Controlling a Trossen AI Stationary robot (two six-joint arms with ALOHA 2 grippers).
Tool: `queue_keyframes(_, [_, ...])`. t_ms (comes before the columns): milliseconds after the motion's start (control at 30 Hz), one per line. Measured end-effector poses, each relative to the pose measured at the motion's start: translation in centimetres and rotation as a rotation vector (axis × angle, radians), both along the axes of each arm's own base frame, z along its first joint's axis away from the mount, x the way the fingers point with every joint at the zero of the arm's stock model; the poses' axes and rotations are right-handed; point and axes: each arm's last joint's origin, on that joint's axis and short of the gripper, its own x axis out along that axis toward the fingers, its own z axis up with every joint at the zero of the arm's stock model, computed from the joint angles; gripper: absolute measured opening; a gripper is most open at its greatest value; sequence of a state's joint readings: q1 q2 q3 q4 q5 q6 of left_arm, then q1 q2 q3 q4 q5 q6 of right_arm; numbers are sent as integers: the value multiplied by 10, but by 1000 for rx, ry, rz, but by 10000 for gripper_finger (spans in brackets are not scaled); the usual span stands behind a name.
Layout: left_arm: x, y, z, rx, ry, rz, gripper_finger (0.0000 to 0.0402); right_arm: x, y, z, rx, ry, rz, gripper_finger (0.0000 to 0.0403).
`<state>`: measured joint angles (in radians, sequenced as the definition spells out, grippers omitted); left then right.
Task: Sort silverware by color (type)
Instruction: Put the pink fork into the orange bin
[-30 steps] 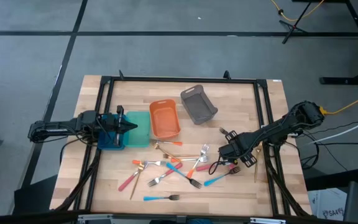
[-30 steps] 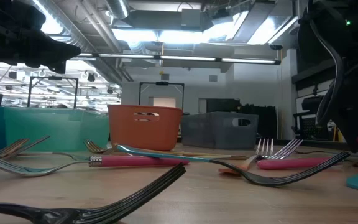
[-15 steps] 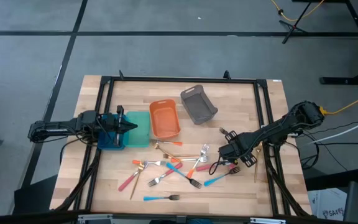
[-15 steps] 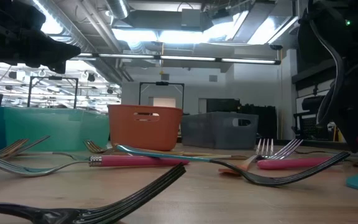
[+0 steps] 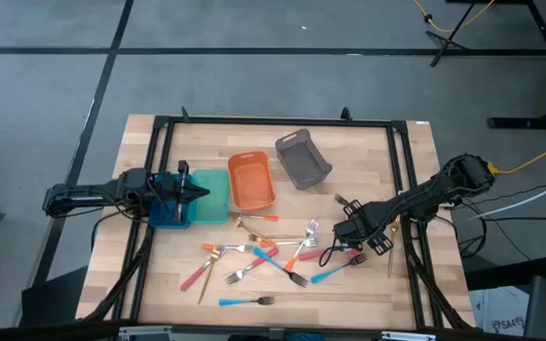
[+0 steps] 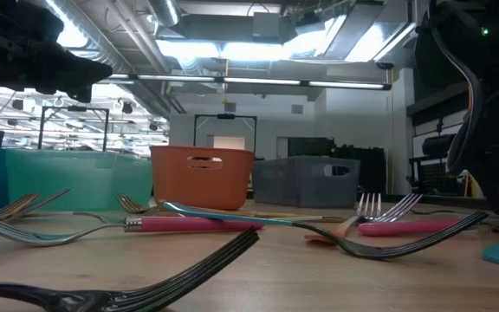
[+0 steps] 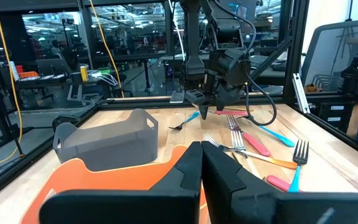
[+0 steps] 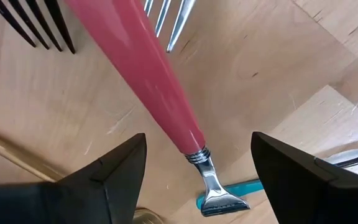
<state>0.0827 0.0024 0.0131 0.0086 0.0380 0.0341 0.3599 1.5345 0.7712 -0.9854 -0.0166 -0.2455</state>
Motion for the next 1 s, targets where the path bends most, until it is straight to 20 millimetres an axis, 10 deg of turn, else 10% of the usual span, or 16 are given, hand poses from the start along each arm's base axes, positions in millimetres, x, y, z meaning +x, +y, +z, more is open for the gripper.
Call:
queue_keyframes(333, [0, 0, 0, 0, 0, 0, 2, 0, 0, 0, 1, 0, 0, 275])
queue_keyframes(1000, [0, 0, 0, 0, 0, 0, 2, 3, 1, -1, 13, -31, 0, 142])
